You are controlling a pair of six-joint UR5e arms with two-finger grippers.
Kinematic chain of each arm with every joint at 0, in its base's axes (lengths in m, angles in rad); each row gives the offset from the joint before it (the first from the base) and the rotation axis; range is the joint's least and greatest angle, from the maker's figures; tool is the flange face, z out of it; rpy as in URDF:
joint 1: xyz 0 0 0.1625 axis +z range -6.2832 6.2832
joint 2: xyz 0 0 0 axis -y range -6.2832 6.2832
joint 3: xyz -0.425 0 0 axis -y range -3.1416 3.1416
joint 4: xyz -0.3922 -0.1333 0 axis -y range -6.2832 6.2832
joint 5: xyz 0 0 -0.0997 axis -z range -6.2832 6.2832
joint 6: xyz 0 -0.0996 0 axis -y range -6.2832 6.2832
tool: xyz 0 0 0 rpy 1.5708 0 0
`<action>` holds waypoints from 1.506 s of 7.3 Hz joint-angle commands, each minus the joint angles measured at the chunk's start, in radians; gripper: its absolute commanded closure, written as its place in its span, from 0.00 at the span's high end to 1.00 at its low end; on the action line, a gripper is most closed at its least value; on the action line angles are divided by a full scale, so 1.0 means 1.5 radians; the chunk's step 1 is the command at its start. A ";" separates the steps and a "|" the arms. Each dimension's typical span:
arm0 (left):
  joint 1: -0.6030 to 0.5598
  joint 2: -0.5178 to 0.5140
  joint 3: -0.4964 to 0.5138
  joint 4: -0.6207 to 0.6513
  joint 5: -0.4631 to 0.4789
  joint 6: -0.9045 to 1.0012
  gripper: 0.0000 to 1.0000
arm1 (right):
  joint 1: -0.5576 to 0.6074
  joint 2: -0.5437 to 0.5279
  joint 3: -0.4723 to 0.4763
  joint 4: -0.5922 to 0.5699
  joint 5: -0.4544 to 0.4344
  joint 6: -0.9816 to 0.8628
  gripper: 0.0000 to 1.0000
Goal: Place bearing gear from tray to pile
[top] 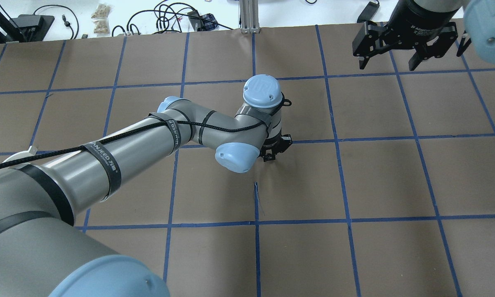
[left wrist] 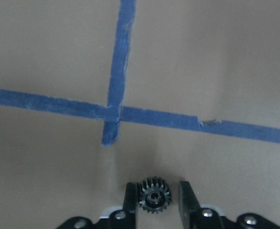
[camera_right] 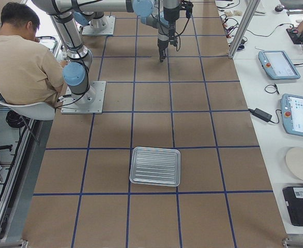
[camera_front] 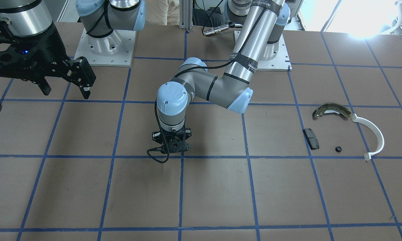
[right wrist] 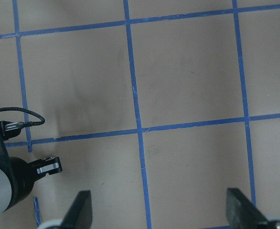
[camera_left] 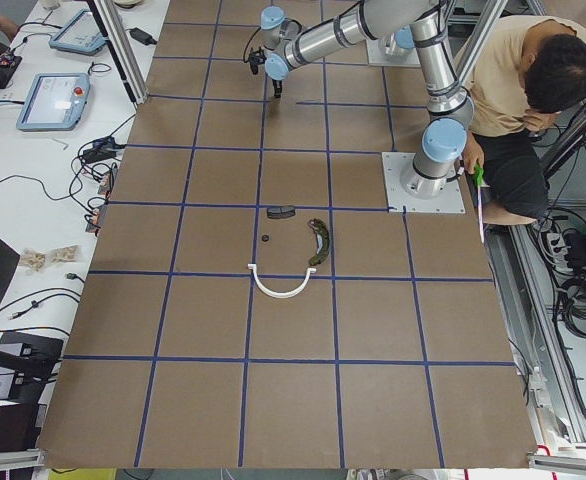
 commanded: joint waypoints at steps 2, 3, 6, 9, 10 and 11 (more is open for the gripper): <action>0.016 0.051 -0.012 -0.011 0.048 0.069 0.16 | 0.000 0.000 0.000 0.000 0.001 0.000 1.00; 0.054 0.074 -0.016 -0.037 0.059 0.093 0.16 | 0.000 0.000 0.000 0.000 0.001 0.000 1.00; 0.224 0.165 -0.093 -0.060 0.063 0.314 0.16 | 0.000 0.000 -0.001 0.000 0.001 0.001 1.00; 0.442 0.234 -0.186 -0.054 0.119 0.618 0.16 | 0.000 0.000 -0.002 0.000 0.002 0.000 1.00; 0.530 0.237 -0.208 -0.033 0.114 0.747 0.16 | 0.001 0.001 -0.002 -0.001 0.002 0.001 1.00; 0.606 0.233 -0.215 -0.028 0.109 0.808 0.16 | 0.001 0.001 -0.002 0.000 0.002 0.001 1.00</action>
